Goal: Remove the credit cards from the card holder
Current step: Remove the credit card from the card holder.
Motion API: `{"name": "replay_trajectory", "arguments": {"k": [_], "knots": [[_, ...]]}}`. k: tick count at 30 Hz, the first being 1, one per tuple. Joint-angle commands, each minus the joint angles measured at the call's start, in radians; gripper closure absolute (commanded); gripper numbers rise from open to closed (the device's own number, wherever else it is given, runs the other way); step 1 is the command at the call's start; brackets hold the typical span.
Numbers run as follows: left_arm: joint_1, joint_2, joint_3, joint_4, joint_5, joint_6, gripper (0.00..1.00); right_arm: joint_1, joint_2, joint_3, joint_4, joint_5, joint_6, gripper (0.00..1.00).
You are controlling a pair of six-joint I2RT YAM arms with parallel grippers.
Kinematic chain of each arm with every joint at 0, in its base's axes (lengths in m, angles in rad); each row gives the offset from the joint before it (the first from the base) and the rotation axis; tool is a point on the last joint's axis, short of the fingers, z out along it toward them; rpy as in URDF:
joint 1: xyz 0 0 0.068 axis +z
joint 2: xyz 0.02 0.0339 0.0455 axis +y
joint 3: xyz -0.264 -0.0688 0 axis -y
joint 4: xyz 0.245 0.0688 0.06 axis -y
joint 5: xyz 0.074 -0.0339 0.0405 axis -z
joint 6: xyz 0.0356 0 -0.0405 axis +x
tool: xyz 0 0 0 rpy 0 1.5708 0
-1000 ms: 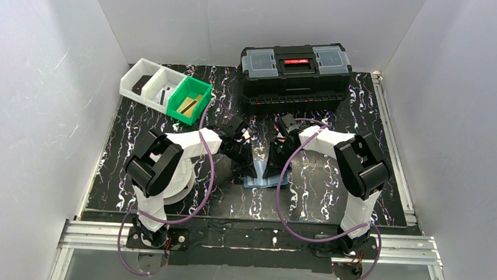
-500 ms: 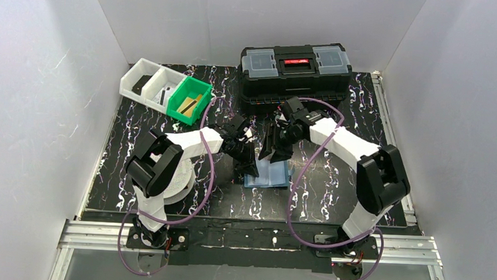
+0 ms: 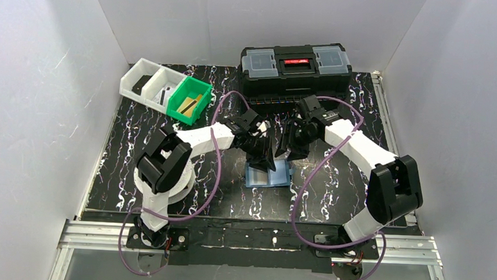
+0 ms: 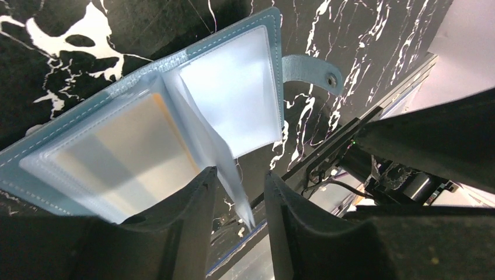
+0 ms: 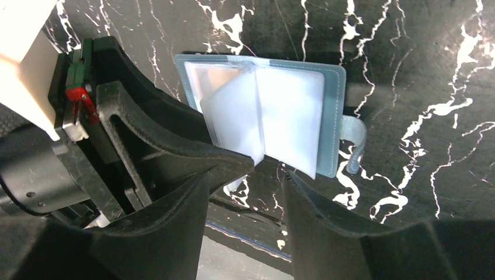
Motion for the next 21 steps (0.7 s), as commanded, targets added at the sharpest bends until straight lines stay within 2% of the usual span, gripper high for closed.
{"name": "replay_trajectory", "arguments": {"k": [1,12,21], "knots": [[-0.020,0.036,0.060,-0.025,0.028,0.009,0.64,-0.019,-0.058,-0.038,-0.018,0.031,-0.015,0.44],[-0.046,0.131,0.147,-0.026,0.052,0.013,0.55,-0.076,-0.201,-0.123,-0.028,0.135,0.023,0.43],[-0.050,0.170,0.166,-0.027,0.055,0.016,0.51,-0.097,-0.257,-0.191,-0.003,0.124,0.039,0.43]]}}
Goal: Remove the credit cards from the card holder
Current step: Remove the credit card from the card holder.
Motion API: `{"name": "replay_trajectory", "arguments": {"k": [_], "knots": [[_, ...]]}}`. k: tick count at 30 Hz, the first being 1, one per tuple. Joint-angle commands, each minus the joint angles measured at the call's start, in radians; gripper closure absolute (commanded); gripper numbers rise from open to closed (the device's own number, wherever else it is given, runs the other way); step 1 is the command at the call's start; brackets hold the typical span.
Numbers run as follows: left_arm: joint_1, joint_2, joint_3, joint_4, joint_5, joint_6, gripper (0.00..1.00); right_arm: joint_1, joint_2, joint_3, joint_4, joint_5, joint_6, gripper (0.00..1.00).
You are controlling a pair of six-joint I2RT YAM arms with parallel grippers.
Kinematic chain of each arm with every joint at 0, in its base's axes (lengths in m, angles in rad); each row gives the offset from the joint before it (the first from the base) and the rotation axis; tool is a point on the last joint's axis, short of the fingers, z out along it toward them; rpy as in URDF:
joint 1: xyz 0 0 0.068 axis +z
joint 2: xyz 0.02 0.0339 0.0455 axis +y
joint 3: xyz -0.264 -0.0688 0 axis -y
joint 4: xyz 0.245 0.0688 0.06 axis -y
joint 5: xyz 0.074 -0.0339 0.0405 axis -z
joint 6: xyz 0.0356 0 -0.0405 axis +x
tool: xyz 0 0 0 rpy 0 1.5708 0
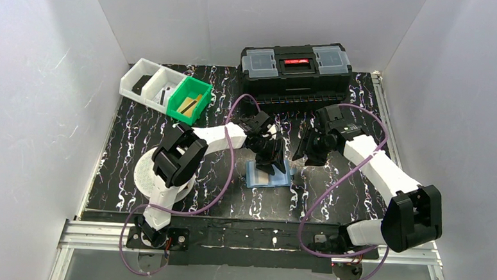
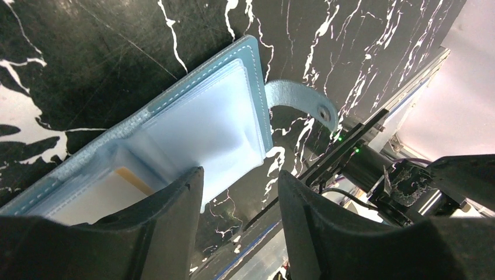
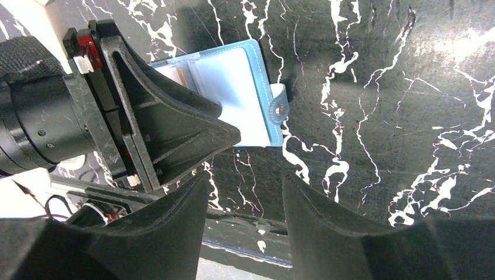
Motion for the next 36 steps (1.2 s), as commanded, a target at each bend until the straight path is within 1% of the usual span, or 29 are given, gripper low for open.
{"name": "replay_trajectory", "arguments": {"k": [1,4,8,12,19,23,27,30,33,36], "knots": [[-0.006,-0.001,0.032,-0.025,0.019,0.016,0.50,0.000,-0.011,-0.018,0.020,-0.004,0.007,0.43],[-0.006,-0.021,0.047,-0.051,0.002,0.034,0.51,-0.001,-0.001,-0.017,0.026,-0.020,0.001,0.44],[-0.004,-0.063,0.069,-0.095,-0.032,0.060,0.53,-0.001,0.009,-0.007,0.033,-0.049,-0.006,0.48],[0.005,-0.119,0.068,-0.139,-0.081,0.079,0.56,-0.001,0.030,0.002,0.050,-0.094,-0.010,0.49],[0.051,-0.251,-0.013,-0.230,-0.206,0.111,0.63,0.009,0.058,-0.007,0.115,-0.182,0.010,0.49],[0.085,-0.295,-0.088,-0.260,-0.244,0.123,0.68,0.055,0.121,0.005,0.167,-0.227,0.012,0.49],[0.107,-0.310,-0.139,-0.259,-0.247,0.132,0.72,0.082,0.208,0.011,0.217,-0.276,0.025,0.50],[0.112,-0.311,-0.159,-0.242,-0.242,0.134,0.75,0.088,0.265,0.022,0.239,-0.288,0.027,0.55],[0.113,-0.292,-0.162,-0.220,-0.222,0.130,0.81,0.091,0.314,0.036,0.256,-0.305,0.026,0.56],[0.112,-0.262,-0.158,-0.202,-0.205,0.125,0.88,0.094,0.353,0.044,0.272,-0.327,0.026,0.58]]}}
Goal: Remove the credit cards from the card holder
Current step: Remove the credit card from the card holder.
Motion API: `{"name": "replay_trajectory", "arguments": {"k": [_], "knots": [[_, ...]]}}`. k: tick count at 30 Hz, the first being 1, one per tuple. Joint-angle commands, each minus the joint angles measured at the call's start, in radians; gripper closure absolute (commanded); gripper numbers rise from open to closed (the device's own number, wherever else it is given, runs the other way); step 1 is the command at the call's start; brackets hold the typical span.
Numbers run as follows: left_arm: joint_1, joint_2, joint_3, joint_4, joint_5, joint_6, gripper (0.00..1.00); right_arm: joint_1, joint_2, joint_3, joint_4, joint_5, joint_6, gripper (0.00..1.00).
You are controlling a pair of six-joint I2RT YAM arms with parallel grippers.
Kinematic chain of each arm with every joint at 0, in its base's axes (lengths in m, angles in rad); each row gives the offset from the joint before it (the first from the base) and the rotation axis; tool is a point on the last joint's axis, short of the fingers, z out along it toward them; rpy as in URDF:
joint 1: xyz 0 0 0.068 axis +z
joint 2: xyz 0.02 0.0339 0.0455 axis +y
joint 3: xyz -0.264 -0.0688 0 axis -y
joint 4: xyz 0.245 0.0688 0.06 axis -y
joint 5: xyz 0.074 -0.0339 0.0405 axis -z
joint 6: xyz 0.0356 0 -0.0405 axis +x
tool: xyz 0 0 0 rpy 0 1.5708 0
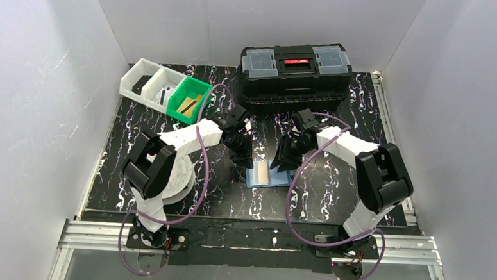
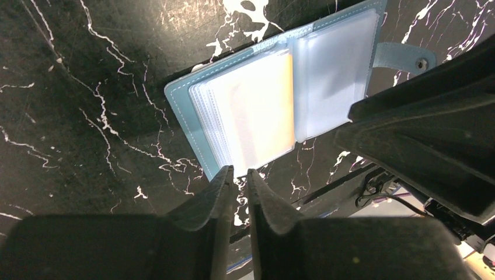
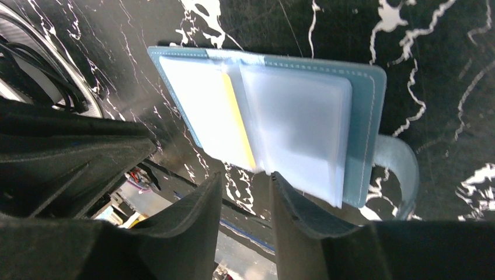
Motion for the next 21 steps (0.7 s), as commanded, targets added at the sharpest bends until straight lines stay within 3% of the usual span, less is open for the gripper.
{"name": "replay_trajectory", "arguments": {"k": [1,10,21], "knots": [[0.000,0.018,0.002,0.024,0.027,0.004,0.89,0.005,0.046,0.052,0.058,-0.058,0.001,0.59],[0.000,0.100,-0.001,0.071,0.064,-0.001,1.00,0.007,0.153,0.042,0.109,-0.105,0.007,0.62],[-0.010,0.191,0.051,0.078,0.093,-0.015,1.00,0.005,0.202,0.022,0.148,-0.154,0.008,0.62]]}}
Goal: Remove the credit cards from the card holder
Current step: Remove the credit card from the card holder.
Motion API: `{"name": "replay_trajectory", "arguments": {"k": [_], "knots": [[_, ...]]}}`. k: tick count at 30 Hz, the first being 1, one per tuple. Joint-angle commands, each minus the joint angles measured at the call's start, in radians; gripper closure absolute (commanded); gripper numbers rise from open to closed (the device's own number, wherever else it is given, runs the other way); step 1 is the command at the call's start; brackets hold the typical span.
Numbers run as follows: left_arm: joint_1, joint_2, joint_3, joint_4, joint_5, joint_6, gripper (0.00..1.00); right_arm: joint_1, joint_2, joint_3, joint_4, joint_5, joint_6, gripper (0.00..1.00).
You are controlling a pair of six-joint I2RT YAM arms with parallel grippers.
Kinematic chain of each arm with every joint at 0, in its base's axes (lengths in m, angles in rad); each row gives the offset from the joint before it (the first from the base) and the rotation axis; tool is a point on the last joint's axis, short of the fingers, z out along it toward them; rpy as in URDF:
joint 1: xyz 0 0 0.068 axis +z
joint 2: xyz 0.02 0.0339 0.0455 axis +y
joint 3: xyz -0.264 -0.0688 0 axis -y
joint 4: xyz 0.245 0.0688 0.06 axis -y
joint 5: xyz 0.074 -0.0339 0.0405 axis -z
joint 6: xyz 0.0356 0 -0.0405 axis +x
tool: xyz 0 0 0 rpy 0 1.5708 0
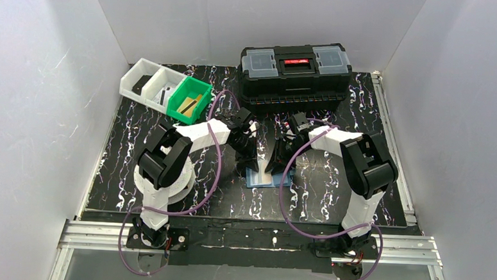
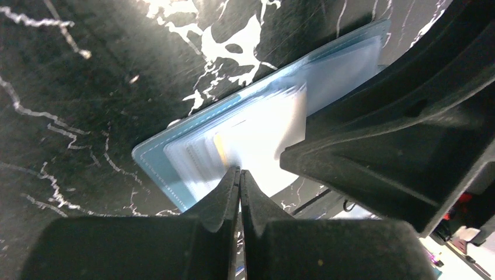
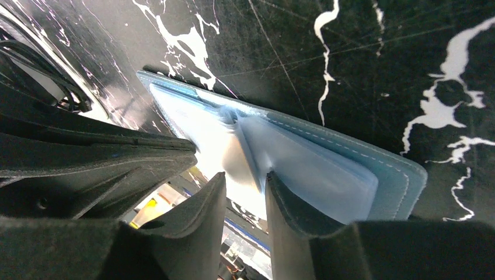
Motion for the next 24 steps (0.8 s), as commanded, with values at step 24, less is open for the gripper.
{"name": "replay_trajectory", "arguments": {"k": [24], "knots": [[-0.025,0.060,0.053,-0.038,-0.021,-0.024,1.00,-0.102,-0.108,-0.183,0.226,-0.152,0.061,0.60]]}}
